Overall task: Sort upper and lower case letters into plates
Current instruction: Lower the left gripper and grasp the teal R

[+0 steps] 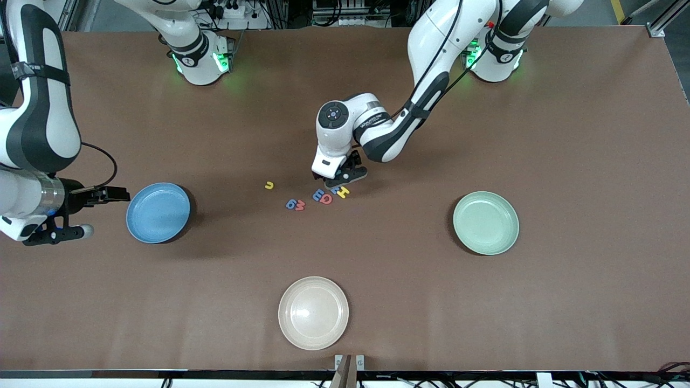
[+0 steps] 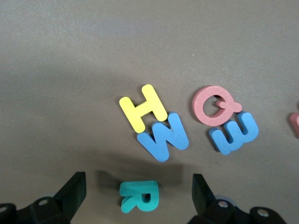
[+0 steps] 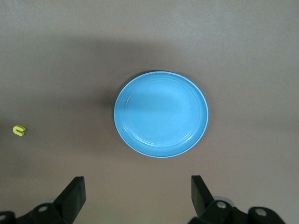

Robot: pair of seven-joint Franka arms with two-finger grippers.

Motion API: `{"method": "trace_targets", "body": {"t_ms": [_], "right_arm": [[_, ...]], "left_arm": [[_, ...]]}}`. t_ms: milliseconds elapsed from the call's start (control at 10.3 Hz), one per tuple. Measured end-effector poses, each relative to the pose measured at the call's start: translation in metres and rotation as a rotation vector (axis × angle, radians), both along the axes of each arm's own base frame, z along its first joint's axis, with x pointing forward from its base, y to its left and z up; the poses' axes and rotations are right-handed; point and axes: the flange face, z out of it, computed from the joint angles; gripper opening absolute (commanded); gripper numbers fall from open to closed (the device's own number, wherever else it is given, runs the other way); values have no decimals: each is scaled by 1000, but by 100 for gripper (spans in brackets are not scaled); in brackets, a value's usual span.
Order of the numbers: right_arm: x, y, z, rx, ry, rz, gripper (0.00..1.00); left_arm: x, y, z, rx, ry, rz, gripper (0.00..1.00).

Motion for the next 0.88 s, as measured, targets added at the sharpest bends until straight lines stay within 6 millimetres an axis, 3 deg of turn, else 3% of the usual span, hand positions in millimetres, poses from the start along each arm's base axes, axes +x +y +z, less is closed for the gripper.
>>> {"method": "trace_targets", "body": {"t_ms": [487,877], "right_arm": [[-1,-6,0,-4,1,-7,100],[-1,-6,0,-4,2,-8,100]], "left_arm": [[0,0,-2,1,1,3,72],[-3,-2,-3,2,2,7,65]]}}
